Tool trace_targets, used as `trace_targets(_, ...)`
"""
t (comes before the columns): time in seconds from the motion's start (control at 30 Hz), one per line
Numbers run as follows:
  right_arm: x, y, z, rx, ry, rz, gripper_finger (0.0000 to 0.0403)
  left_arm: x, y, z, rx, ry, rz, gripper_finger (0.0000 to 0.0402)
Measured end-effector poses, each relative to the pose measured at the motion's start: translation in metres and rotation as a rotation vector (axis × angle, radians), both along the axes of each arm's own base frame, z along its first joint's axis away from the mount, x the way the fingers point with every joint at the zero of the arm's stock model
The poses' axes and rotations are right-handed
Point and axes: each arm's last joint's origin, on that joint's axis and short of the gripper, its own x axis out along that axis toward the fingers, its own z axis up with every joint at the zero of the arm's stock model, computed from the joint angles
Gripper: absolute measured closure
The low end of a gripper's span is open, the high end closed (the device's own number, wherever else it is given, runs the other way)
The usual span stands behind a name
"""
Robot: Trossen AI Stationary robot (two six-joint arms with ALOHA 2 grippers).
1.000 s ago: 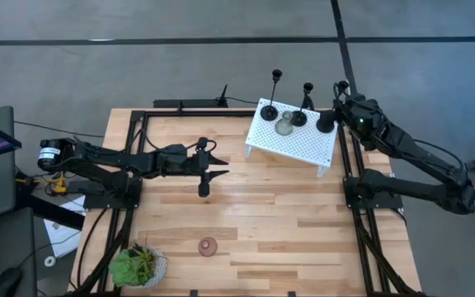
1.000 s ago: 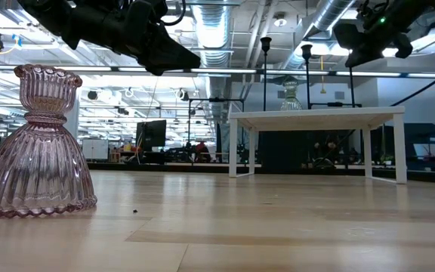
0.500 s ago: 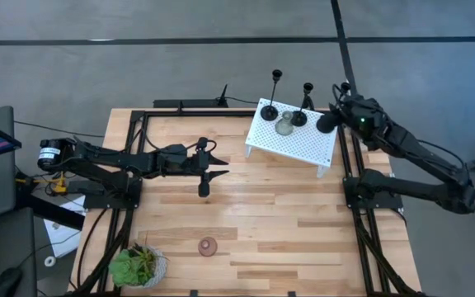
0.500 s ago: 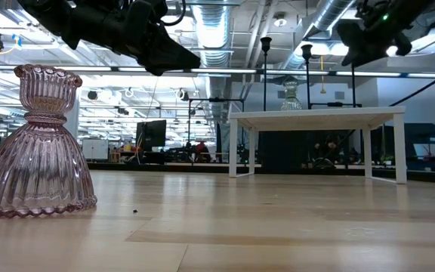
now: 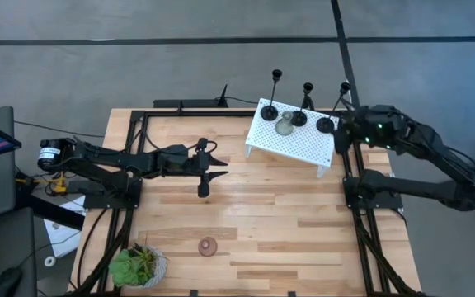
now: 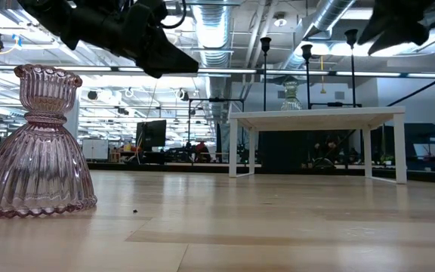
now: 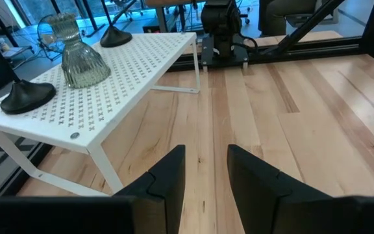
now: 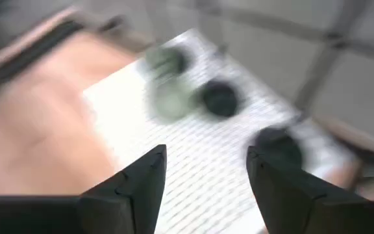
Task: Pick & Place candle stick holders
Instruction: Put the pink candle holder on the shelf
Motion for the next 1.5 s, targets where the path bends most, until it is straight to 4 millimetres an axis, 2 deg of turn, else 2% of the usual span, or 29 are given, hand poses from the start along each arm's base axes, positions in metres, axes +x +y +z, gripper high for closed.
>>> trace_targets(0.23,-0.005,0.026,-0.006,0.236,-0.103,0.345,0.0239,0.000,0.000,-0.001,-0.001,0.012,0.000,0.0287)
trace_targets(0.37,0.001,0.035,-0.021,0.322,-0.085,0.419,0.0267,0.000,0.000,-0.001,-0.001,0.013,0.000,0.0287)
trace_targets(0.7,0.037,0.065,-0.044,0.279,-0.261,0.723,0.0309,0.000,0.000,-0.002,-0.001,0.020,0.000,0.0287)
trace_targets(0.87,0.047,0.086,-0.052,0.216,-0.287,0.778,0.0319,-0.001,0.000,-0.004,-0.002,0.044,0.000,0.0287)
trace_targets(1.2,0.064,0.138,-0.062,0.113,-0.287,0.783,0.0331,-0.001,0.000,-0.007,-0.003,0.070,0.000,0.0287)
trace_targets(1.5,0.089,0.180,-0.079,-0.012,-0.299,0.716,0.0331,-0.001,0.000,-0.007,-0.003,0.071,-0.001,0.0287)
